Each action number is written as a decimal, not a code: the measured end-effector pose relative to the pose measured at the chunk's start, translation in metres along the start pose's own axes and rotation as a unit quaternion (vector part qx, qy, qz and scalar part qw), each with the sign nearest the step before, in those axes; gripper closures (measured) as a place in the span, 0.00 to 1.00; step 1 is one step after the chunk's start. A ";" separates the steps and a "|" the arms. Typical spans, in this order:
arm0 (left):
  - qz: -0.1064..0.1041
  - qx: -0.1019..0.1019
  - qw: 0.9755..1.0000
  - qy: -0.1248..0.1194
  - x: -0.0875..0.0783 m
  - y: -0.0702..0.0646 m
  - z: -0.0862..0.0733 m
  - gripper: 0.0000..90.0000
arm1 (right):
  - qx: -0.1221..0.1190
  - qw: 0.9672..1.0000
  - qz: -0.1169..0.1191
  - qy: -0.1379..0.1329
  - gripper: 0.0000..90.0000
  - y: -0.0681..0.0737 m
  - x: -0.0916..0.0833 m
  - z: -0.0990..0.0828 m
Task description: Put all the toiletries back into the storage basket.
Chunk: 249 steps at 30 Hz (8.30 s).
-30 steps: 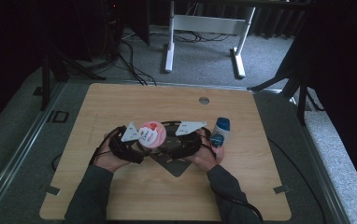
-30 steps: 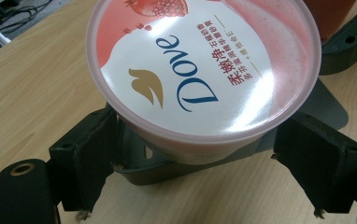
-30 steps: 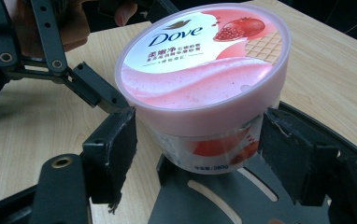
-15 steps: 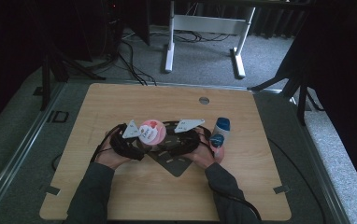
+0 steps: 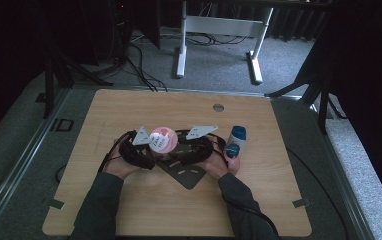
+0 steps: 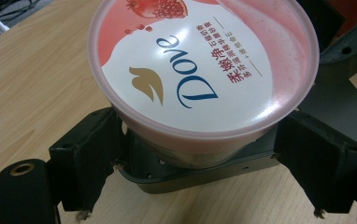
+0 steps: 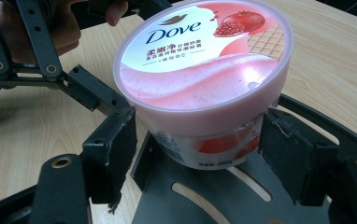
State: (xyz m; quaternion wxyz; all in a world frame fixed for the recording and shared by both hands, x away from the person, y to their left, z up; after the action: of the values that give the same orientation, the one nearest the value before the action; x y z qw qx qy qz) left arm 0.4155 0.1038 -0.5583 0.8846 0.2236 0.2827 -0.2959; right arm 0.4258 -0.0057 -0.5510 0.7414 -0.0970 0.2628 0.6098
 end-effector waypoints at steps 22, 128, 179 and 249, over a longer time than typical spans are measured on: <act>-0.004 -0.013 1.000 0.023 0.015 0.007 -0.007 0.17 | 0.033 0.999 -0.009 0.019 0.31 -0.012 0.013 -0.007; 0.079 -0.145 0.986 0.035 0.003 0.055 -0.045 0.81 | 0.063 0.986 -0.128 0.083 0.95 -0.020 0.017 -0.042; 0.065 -0.151 0.984 0.062 0.020 0.042 -0.050 0.97 | 0.154 0.970 -0.184 0.045 1.00 -0.063 0.019 -0.024; 0.085 -0.198 0.976 0.041 0.016 0.036 -0.083 0.65 | 0.036 0.991 -0.102 0.080 0.68 0.014 0.000 -0.021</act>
State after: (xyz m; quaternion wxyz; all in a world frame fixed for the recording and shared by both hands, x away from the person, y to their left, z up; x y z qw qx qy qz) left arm 0.4186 0.1701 -0.6215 0.9211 0.0789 0.3513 -0.1482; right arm 0.4068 -0.0118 -0.5666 0.7792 -0.1449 0.3321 0.5115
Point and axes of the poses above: each handheld gripper's, and its own axes: x roughly forward along the jaws, z roughly out of its top, y roughly to its left, the point moved 10 cm from there along x, roughly forward along the jaws, and after that the axes turned 10 degrees about z, right-handed, at the moved point
